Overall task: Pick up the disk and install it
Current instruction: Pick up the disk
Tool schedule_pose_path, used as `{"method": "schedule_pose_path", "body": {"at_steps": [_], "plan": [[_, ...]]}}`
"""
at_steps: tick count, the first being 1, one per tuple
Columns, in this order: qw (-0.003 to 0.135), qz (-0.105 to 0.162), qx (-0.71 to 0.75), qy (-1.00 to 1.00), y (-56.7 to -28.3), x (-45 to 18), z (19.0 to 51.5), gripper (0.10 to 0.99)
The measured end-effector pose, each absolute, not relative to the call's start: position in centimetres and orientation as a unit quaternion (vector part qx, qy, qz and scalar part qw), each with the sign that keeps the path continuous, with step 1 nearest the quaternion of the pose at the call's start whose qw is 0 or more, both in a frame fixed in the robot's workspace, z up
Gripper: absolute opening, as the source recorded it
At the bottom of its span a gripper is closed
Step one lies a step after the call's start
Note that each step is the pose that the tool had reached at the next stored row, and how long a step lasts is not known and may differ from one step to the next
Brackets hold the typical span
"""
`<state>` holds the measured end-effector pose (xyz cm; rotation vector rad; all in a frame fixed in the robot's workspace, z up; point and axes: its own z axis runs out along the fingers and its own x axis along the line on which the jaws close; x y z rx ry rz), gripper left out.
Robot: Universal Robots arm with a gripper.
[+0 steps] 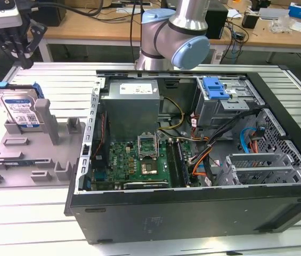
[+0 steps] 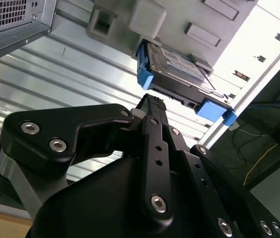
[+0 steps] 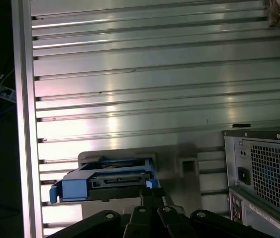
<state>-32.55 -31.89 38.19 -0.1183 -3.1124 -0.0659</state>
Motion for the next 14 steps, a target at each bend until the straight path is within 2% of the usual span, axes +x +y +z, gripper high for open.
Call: {"method": "schedule_pose_path", "body": {"at_steps": [7,14], "plan": [[0.019,-0.021,-0.038,-0.999,-31.89,-32.55,38.19,0.106],[0.019,-0.021,-0.038,-0.999,-31.89,-32.55,38.19,0.106]]}}
